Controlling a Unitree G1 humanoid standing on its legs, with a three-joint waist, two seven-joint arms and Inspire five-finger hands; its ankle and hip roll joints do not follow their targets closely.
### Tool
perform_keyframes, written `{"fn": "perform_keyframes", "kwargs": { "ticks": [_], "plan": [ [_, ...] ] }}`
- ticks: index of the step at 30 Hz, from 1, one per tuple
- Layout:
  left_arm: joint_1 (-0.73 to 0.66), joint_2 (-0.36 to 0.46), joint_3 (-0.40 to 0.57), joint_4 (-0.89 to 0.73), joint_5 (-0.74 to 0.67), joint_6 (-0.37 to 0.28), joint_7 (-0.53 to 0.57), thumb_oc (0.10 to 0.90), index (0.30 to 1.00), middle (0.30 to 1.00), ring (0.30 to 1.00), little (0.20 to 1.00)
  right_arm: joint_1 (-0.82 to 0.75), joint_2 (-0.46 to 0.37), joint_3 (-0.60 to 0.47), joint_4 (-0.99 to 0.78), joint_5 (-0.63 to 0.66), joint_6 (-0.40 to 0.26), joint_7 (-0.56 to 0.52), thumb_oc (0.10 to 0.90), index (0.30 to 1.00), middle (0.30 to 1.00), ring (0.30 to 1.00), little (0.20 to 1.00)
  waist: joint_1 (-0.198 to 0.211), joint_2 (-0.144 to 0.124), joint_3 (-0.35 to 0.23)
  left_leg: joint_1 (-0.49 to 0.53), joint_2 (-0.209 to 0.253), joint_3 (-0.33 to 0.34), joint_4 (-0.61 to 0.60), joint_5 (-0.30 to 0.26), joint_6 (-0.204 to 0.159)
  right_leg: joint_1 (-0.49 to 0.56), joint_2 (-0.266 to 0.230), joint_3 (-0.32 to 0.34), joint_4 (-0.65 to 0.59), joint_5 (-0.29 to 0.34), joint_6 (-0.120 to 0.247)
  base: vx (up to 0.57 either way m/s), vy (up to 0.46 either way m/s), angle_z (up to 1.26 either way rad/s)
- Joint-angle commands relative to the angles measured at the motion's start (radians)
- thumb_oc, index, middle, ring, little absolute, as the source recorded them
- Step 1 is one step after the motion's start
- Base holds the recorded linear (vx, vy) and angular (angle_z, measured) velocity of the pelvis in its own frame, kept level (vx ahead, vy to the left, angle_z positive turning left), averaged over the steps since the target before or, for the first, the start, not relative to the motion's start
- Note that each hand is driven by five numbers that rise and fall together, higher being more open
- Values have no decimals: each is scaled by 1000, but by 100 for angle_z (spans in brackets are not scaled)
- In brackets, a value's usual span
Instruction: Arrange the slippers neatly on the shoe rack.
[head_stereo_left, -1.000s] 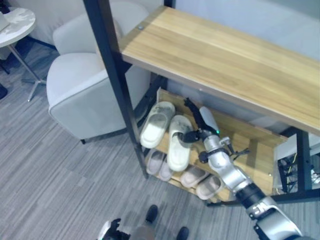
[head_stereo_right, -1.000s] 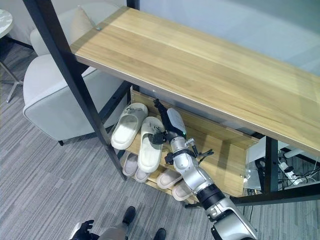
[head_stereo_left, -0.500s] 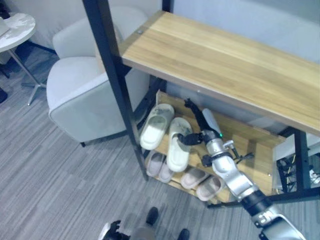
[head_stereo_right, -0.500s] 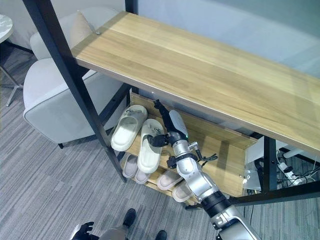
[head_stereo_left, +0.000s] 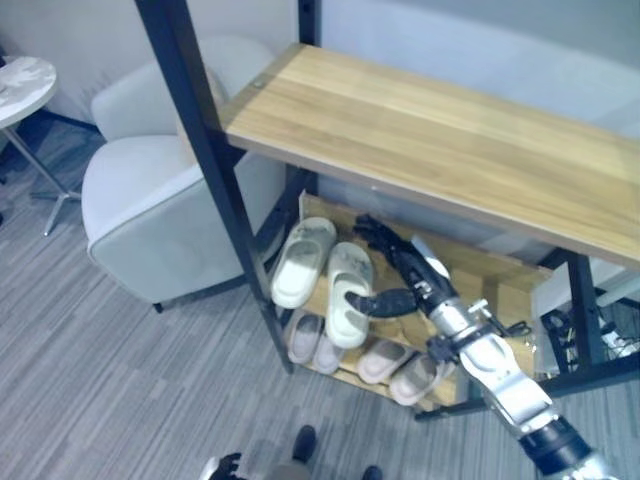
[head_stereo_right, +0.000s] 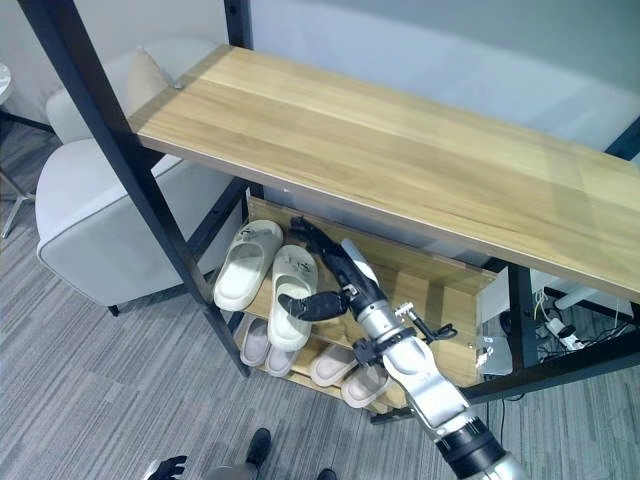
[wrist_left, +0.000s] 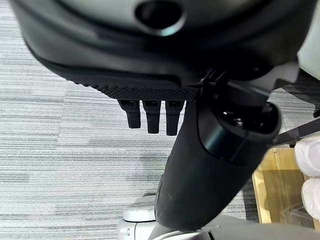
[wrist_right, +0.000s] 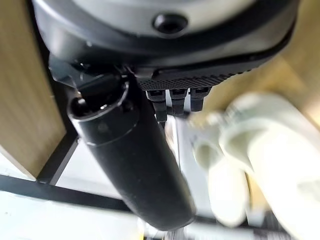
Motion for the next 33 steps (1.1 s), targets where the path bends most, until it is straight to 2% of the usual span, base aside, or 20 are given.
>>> {"fn": "perform_keyframes", "kwargs": {
  "ticks": [1,8,20,27,33],
  "plan": [
    [-19,-57,-72,38,18,-45,-58,800,900,900,900,900,-59,-27,8,-100,118,-89,57,800,900,900,900,900,-11,4,-57,74,54,80,-3,-88,-62,-54,-17,48,13,0,69,0,0,0],
    [-37,-67,-86,48,15,-46,-66,800,900,900,900,900,-87,-20,32,-26,53,-86,44,800,900,900,900,900,-16,3,-60,77,54,77,-3,-92,-60,-53,-17,48,14,-2,69,0,0,0],
    [-37,-62,-91,59,15,-46,-73,800,900,900,900,900,-164,52,114,207,-172,-67,-6,800,900,900,900,900,7,-9,-52,78,52,68,-3,-92,-60,-46,-19,34,15,-7,66,0,0,0],
    [-27,-61,-91,65,17,-45,-62,800,900,900,900,900,-212,106,123,325,-332,-65,-92,800,900,900,900,900,26,-10,-47,79,51,63,-3,-92,-57,-44,-21,29,16,-8,66,0,0,0],
    [-21,-55,-95,63,16,-45,-47,800,900,900,900,900,-263,150,105,400,-385,-61,-159,800,900,900,900,900,42,-11,-43,77,49,59,-3,-92,-56,-42,-22,25,16,-8,66,0,0,0]
  ]
}}
